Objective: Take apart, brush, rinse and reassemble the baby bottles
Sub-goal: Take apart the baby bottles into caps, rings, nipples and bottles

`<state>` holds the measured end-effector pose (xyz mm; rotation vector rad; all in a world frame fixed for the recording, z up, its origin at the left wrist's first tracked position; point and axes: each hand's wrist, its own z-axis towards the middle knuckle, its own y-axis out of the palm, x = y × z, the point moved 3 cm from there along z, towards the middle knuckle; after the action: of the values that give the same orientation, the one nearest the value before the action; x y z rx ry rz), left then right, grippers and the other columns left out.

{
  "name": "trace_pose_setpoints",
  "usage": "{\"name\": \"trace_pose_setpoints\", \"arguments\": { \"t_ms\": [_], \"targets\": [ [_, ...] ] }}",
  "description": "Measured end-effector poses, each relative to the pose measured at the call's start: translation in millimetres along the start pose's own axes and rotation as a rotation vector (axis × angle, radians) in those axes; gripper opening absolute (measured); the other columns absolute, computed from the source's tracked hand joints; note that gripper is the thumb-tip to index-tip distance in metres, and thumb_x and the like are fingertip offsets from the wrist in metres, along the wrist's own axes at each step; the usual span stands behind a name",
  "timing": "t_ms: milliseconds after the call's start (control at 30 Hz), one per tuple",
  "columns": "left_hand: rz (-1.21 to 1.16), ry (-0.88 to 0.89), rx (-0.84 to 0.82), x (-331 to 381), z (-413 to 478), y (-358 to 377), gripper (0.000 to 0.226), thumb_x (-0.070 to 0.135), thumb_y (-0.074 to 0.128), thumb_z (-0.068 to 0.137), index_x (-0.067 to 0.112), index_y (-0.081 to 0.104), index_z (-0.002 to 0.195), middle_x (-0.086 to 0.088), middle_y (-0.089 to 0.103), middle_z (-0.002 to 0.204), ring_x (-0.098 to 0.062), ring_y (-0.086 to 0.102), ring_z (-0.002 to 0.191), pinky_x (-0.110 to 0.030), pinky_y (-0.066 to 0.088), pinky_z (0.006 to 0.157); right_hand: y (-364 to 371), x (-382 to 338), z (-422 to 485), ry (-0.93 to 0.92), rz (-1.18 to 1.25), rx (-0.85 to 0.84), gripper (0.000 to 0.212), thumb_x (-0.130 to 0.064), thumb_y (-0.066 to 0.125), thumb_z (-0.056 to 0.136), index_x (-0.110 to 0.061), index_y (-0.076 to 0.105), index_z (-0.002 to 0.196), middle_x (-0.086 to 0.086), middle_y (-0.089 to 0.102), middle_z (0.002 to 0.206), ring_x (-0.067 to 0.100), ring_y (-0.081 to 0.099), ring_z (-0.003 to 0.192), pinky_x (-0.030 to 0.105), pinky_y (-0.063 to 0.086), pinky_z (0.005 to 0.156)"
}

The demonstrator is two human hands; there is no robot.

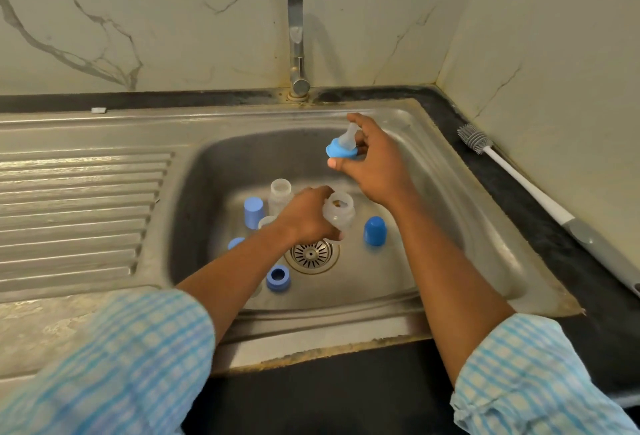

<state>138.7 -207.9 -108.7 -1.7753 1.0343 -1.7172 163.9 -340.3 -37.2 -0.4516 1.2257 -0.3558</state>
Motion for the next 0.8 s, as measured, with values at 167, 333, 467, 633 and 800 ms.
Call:
{"name": "trace_pose_setpoints", "arguments": {
  "t_ms": [167, 333, 467, 633, 800],
  "targets": [
    [0.196, -0.036, -0.108, -1.9, 37.5, 30.8, 0.071, 0.031, 0.089, 0.069, 0.015, 0.055, 0.129, -0.003, 0.062, 0.126, -0.025, 0.058, 0.115, -0.037, 0.048, 0.095, -0.8, 8.3, 4.4, 0.016, -0.010, 0.001, 0.082, -0.022, 0.081, 0.080, -0.030, 0.037, 0.148, -0.012, 0.048, 0.112, 0.006, 0.052, 0.100, 0.018, 0.041, 0.085],
    [0.174, -0.083, -0.142, -8.9, 54.3, 59.1, 0.076, 0.026, 0.088, 0.070, 0.010, 0.049, 0.133, -0.008, 0.059, 0.127, -0.028, 0.058, 0.116, -0.037, 0.049, 0.093, 7.9, 16.7, 9.9, 0.025, 0.006, -0.014, 0.087, -0.025, 0.082, 0.078, -0.034, 0.033, 0.149, -0.004, 0.059, 0.130, 0.014, 0.059, 0.110, 0.036, 0.051, 0.098],
    [0.148, -0.068, -0.108, -9.2, 61.8, 67.7, 0.073, 0.025, 0.089, 0.069, 0.010, 0.051, 0.130, -0.008, 0.060, 0.126, -0.027, 0.057, 0.115, -0.035, 0.047, 0.089, 10.4, 17.9, 13.0, 0.020, -0.017, -0.010, 0.090, -0.027, 0.083, 0.077, -0.033, 0.030, 0.150, -0.001, 0.060, 0.131, 0.019, 0.060, 0.113, 0.042, 0.051, 0.098],
    [0.138, -0.071, -0.104, -9.8, 63.5, 70.9, 0.074, 0.025, 0.089, 0.069, 0.010, 0.050, 0.129, -0.007, 0.060, 0.125, -0.027, 0.058, 0.113, -0.035, 0.047, 0.088, 7.7, 17.8, 12.5, 0.025, -0.015, -0.016, 0.092, -0.023, 0.083, 0.077, -0.032, 0.028, 0.151, 0.000, 0.061, 0.129, 0.019, 0.061, 0.110, 0.040, 0.051, 0.098],
    [0.153, -0.087, -0.112, -12.9, 60.6, 69.3, 0.079, 0.024, 0.088, 0.068, 0.012, 0.047, 0.134, -0.007, 0.059, 0.126, -0.026, 0.059, 0.111, -0.036, 0.050, 0.090, 6.9, 16.9, 11.6, 0.026, -0.011, -0.019, 0.094, -0.021, 0.083, 0.077, -0.032, 0.026, 0.152, 0.001, 0.063, 0.124, 0.017, 0.062, 0.105, 0.033, 0.051, 0.094]
  ]
}}
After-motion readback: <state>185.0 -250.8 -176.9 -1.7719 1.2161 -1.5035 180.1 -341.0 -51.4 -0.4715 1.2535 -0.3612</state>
